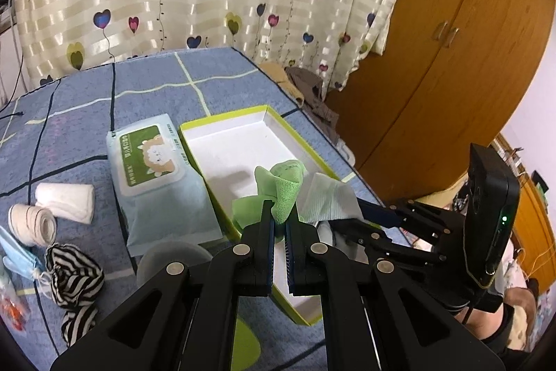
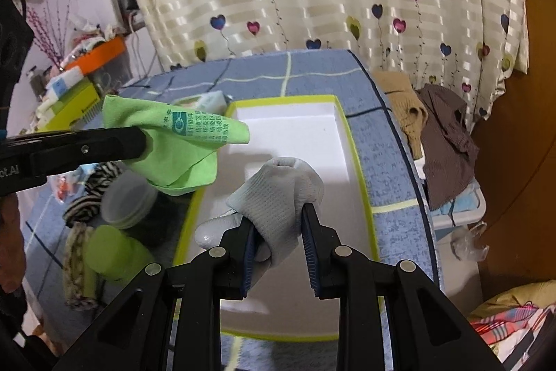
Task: Organize soft objects
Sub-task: 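Open both tools to drop the cloth and sock into the tray, then withdraw both tools from the tray back toward the pile, then grasp the green fabric pouch with red-white trim with the right tool, then grasp the black-and-white striped sock with the left tool while the right tool holds the pouch, then carry the pouch and striped sock over the white tray box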
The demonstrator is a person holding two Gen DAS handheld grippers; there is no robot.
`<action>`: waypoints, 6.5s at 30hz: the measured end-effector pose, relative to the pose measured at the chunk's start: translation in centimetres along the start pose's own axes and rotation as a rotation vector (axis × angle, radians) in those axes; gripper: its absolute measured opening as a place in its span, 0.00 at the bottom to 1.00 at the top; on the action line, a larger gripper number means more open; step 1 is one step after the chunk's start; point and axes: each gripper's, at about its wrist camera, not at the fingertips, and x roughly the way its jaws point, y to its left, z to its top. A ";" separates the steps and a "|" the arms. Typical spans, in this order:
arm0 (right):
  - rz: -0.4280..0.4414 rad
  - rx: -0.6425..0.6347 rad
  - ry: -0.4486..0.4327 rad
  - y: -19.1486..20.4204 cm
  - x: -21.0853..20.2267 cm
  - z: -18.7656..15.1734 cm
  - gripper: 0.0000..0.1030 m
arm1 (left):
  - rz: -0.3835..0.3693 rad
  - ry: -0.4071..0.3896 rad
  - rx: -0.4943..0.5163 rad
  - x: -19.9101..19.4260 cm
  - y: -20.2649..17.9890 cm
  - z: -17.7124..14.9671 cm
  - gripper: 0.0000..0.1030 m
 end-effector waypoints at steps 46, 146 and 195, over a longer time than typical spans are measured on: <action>-0.027 -0.004 -0.055 3.2 -5.6 -1.5 0.54 | -0.044 -0.057 -0.042 -4.5 0.1 -2.7 0.15; 0.174 -0.357 0.033 21.9 -1.8 -1.9 0.34 | 0.105 -0.058 -0.381 -8.3 18.6 -13.8 0.59; 0.114 -0.210 -0.088 14.0 -5.4 -0.4 0.35 | 0.102 -0.146 -0.194 -10.6 8.7 -8.7 0.17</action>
